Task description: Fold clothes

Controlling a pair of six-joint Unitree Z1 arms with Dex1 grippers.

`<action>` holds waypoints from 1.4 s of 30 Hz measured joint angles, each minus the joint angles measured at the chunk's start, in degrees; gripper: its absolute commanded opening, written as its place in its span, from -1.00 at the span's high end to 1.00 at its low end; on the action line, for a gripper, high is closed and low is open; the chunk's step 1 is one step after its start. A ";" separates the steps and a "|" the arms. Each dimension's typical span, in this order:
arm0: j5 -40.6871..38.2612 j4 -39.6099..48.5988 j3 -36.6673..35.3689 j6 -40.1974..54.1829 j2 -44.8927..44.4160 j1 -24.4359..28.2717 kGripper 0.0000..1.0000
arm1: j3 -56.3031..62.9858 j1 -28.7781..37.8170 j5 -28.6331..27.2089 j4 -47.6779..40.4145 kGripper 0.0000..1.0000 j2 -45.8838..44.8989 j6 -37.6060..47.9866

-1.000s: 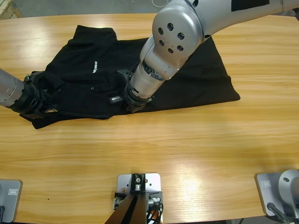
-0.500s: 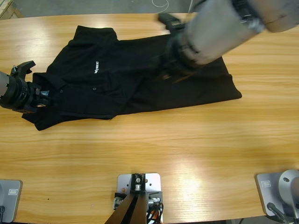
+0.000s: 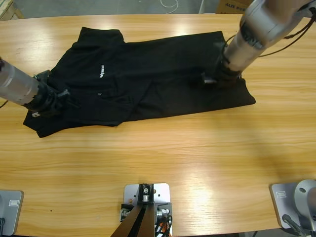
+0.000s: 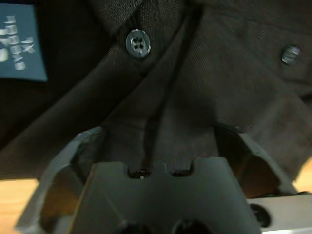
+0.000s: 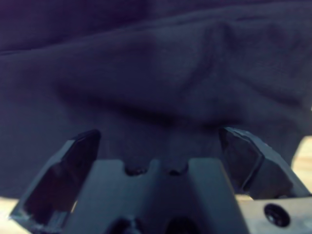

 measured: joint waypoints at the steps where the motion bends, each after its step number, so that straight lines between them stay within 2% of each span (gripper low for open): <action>1: 0.07 -0.33 0.00 -0.06 0.55 0.00 -0.99 | 1.06 -0.33 -0.01 -0.97 -1.00 0.51 -0.28; 7: 0.95 -1.09 -0.10 -0.07 0.68 -0.01 -0.99 | 4.68 -2.23 -0.01 -6.09 -1.00 -0.58 -1.70; 15: 1.34 -3.82 2.56 -0.30 -0.25 -0.97 -0.99 | 8.16 -1.66 -0.12 -7.25 -1.00 -2.44 0.62; 22: 1.49 -4.34 7.72 -3.89 -4.23 -4.36 -0.99 | 13.20 3.63 -0.36 -7.27 -1.00 -5.71 6.21; 32: 1.49 -4.30 15.63 -11.93 -11.45 -12.30 -0.99 | 20.03 11.88 -0.55 -5.64 -1.00 -10.34 15.73; 42: 1.45 -0.93 18.63 -13.92 -16.18 -15.04 -0.99 | 22.70 17.63 0.69 -0.80 -1.00 -12.99 23.12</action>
